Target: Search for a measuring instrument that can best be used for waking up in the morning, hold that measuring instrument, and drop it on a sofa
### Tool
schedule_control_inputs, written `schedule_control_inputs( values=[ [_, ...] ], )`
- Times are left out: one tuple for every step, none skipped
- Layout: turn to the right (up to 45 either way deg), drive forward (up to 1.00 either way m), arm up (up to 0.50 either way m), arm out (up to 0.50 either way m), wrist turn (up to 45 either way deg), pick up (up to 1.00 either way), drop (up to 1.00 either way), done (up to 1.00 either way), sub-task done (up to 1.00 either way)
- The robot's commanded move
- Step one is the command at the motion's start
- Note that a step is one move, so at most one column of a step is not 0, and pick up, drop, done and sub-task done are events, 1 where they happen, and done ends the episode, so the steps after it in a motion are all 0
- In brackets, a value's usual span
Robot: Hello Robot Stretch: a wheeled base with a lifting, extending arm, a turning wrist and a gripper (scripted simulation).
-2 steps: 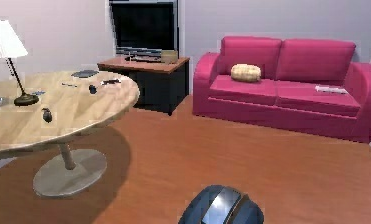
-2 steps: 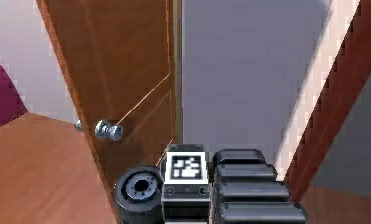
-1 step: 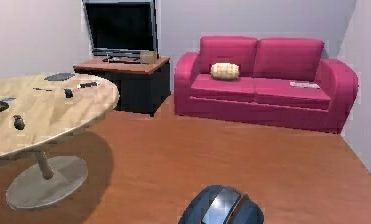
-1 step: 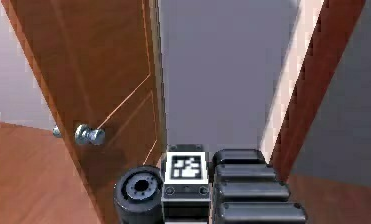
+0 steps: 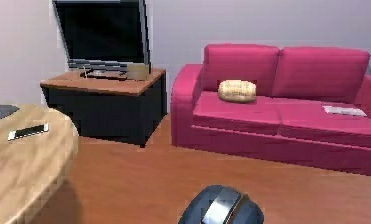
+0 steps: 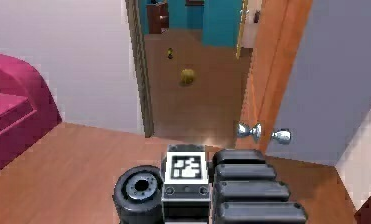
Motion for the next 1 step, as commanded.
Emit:
schedule_control_inputs(
  values=[
    [33.0,0.00,0.00,0.00,0.0,0.00,0.00,0.00,0.00]
  ],
)
